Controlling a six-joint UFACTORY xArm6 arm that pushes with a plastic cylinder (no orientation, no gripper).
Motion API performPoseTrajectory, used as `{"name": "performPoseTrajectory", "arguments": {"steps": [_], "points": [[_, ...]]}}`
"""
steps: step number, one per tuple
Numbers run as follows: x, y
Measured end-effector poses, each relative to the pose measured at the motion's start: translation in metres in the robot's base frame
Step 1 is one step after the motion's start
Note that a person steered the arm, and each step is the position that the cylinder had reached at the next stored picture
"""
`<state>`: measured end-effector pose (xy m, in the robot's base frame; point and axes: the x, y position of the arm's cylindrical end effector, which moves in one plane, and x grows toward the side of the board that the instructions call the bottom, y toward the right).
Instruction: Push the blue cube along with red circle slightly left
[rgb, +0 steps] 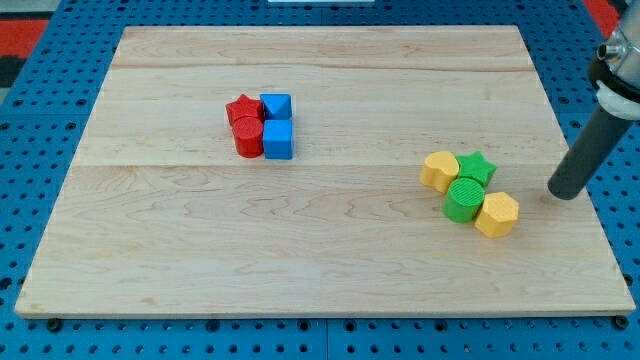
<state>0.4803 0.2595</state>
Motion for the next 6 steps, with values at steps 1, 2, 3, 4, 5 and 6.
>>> {"name": "performPoseTrajectory", "arguments": {"steps": [1,2,3,4,5,6], "points": [[-0.037,-0.016],[-0.063,-0.084],[-0.076,-0.168],[-0.077,-0.241],[-0.077,-0.28],[-0.077,-0.312]]}}
